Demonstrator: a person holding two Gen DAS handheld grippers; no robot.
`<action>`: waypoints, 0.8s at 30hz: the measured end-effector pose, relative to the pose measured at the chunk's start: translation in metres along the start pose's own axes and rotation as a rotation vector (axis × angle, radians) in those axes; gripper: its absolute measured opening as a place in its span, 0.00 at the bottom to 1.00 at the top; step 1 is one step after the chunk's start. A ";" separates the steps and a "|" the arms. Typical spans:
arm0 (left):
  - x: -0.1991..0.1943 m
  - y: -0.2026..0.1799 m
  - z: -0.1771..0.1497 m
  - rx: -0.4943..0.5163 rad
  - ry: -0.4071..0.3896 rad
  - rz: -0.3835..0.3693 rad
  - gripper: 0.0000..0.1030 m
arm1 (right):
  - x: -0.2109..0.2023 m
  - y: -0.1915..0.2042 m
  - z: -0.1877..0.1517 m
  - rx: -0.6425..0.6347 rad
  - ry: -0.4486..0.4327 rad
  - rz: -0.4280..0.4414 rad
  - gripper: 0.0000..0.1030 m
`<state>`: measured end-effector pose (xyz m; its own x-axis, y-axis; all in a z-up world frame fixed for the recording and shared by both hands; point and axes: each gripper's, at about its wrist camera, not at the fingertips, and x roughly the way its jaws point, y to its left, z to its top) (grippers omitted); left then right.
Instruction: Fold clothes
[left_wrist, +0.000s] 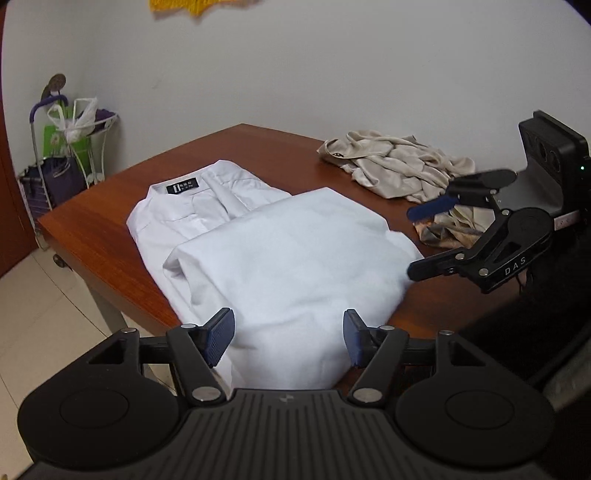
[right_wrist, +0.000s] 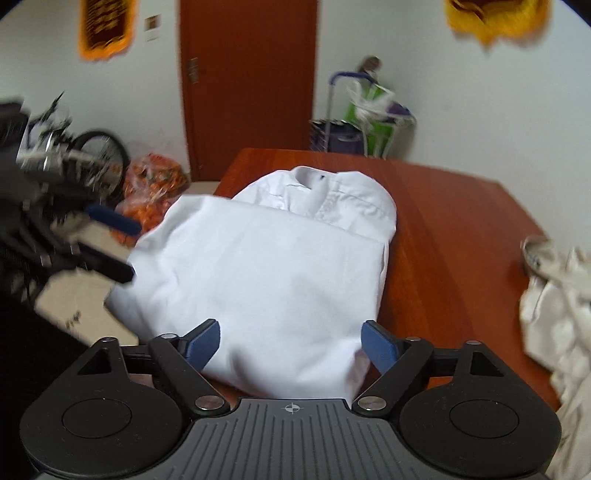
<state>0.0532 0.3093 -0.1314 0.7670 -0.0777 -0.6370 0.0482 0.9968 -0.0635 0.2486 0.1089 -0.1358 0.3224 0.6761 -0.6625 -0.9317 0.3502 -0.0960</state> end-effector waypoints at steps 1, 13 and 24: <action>-0.004 -0.001 -0.003 0.011 0.000 0.007 0.70 | -0.002 0.003 -0.004 -0.056 0.004 -0.010 0.88; 0.018 -0.006 -0.048 -0.006 0.091 0.042 0.78 | 0.031 0.022 -0.036 -0.390 0.075 -0.032 0.85; 0.020 -0.012 -0.040 0.033 0.067 -0.024 0.28 | 0.030 0.001 -0.020 -0.199 0.105 0.032 0.46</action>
<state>0.0423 0.2948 -0.1745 0.7212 -0.1011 -0.6853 0.0877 0.9947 -0.0545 0.2536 0.1166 -0.1708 0.2825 0.6100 -0.7403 -0.9592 0.1876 -0.2115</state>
